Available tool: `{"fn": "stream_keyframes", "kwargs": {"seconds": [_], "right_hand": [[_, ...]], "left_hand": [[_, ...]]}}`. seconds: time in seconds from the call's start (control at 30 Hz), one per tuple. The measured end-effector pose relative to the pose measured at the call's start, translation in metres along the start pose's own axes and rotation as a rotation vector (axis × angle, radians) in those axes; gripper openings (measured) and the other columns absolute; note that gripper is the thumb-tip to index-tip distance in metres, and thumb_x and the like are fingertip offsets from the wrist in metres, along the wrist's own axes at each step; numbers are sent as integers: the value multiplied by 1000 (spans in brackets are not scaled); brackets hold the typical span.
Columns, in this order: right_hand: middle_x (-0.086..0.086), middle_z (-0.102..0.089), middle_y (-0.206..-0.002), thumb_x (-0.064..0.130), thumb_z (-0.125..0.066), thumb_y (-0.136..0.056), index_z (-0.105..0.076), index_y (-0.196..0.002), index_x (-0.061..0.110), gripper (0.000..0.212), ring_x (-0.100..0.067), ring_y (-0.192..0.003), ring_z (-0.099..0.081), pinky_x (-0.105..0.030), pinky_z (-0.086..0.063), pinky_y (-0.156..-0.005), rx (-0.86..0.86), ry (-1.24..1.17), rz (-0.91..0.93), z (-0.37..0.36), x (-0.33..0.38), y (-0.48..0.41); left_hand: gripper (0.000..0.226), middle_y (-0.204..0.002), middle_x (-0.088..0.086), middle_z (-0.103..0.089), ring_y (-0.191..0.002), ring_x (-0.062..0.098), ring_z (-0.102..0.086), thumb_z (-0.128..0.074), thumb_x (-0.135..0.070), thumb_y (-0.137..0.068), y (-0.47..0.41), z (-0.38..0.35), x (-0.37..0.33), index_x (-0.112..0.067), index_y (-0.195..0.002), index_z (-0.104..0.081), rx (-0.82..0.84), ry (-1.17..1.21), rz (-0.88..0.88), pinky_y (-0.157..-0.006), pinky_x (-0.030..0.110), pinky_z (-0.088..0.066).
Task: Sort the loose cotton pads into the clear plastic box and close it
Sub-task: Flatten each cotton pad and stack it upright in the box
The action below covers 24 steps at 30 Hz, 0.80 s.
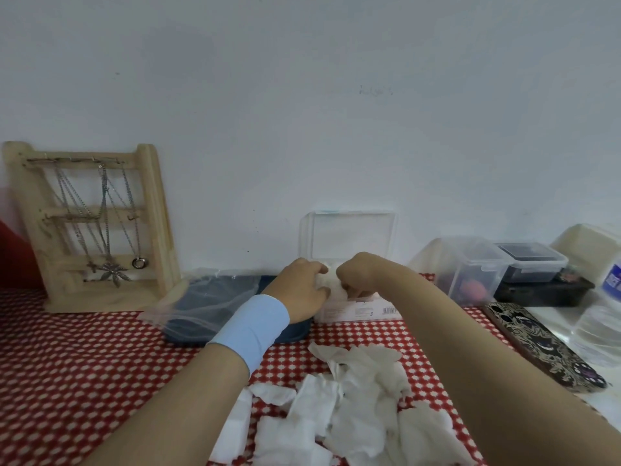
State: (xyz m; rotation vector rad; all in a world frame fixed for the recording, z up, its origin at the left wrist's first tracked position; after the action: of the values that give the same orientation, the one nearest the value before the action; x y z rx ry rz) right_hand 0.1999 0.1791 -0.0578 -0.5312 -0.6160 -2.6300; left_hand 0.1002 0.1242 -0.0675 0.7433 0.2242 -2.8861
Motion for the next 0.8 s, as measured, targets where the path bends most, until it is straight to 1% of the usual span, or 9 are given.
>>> {"fn": "stream_keyframes", "kwargs": {"seconds": [0.1,0.2,0.27,0.37,0.43,0.5,0.6,0.7,0.8], "right_hand": [[-7,-67,-89,12,-41,-103,-67,-102,8,26,-19,-79,-61,-26,-47,-65,0,-53,-22,0,-6,-2],[-6,-59,-85,17,-60,-95,-60,-87,11,10,-23,-84,-59,-35,-56,-86,-77,-106,55,-2,-5,-5],[-8,-60,-82,15,-59,-92,-60,-83,8,11,-25,-81,-59,-37,-55,-84,-133,-94,83,8,-13,4],[-10,-73,-81,13,-54,-91,-72,-91,2,21,-27,-73,-67,-36,-57,-76,-245,-53,169,35,-22,26],[1,-78,-84,20,-60,-94,-77,-99,12,19,-16,-70,-72,-34,-59,-81,-173,-26,197,36,-27,46],[6,-78,-82,29,-66,-93,-76,-100,15,19,-13,-67,-74,-33,-59,-82,-26,104,168,18,-36,58],[4,-77,-87,41,-73,-88,-74,-102,14,31,-12,-67,-73,-27,-58,-73,105,299,107,-11,-48,58],[2,-77,-97,38,-79,-83,-76,-112,16,36,-12,-75,-73,-31,-61,-83,144,315,157,-25,-48,52],[9,-70,-100,28,-76,-87,-75,-101,27,14,-14,-92,-68,-28,-56,-86,85,265,243,-12,-42,49]], "left_hand": [[62,-168,-5,-13,-154,21,-12,-48,-41,-102,4,-10,-9,-27,-158,-26,78,-68,-65,-123,40,-16],[68,-169,-4,5,-156,19,7,-42,-43,-103,8,-36,-14,-30,-161,-10,271,-146,-67,-124,44,-6],[73,-169,-3,11,-155,17,13,-40,-44,-104,11,-41,-14,-26,-161,1,306,-184,-39,-124,41,-3],[71,-169,-5,4,-156,17,4,-43,-44,-104,16,-17,-21,-24,-161,-5,150,-151,-30,-124,37,-7],[60,-165,-5,-20,-152,18,-15,-49,-40,-102,27,4,-31,-28,-157,-26,7,-116,-57,-120,36,-20],[39,-144,-8,-48,-130,13,-44,-53,-37,-101,38,14,-38,-30,-139,-51,-51,-37,-76,-105,27,-37],[21,-113,-16,-65,-98,1,-60,-58,-34,-98,52,-1,-36,-30,-116,-68,92,104,-29,-80,14,-43],[21,-113,-14,-68,-103,4,-62,-59,-33,-96,59,-22,-31,-31,-115,-71,220,134,4,-87,18,-45],[26,-114,-8,-70,-106,12,-63,-53,-35,-99,56,-25,-27,-25,-115,-70,214,126,33,-92,27,-50]]}}
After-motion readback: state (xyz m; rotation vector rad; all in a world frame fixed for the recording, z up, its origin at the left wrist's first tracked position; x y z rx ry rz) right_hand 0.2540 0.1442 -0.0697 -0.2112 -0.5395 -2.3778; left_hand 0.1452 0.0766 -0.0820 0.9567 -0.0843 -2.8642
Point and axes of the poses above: each hand's wrist, its own y-axis away from the middle knuckle, its own z-axis out of the back of the hand, x = y × z, the point moved 9 cm from there along -y, towards the middle knuckle
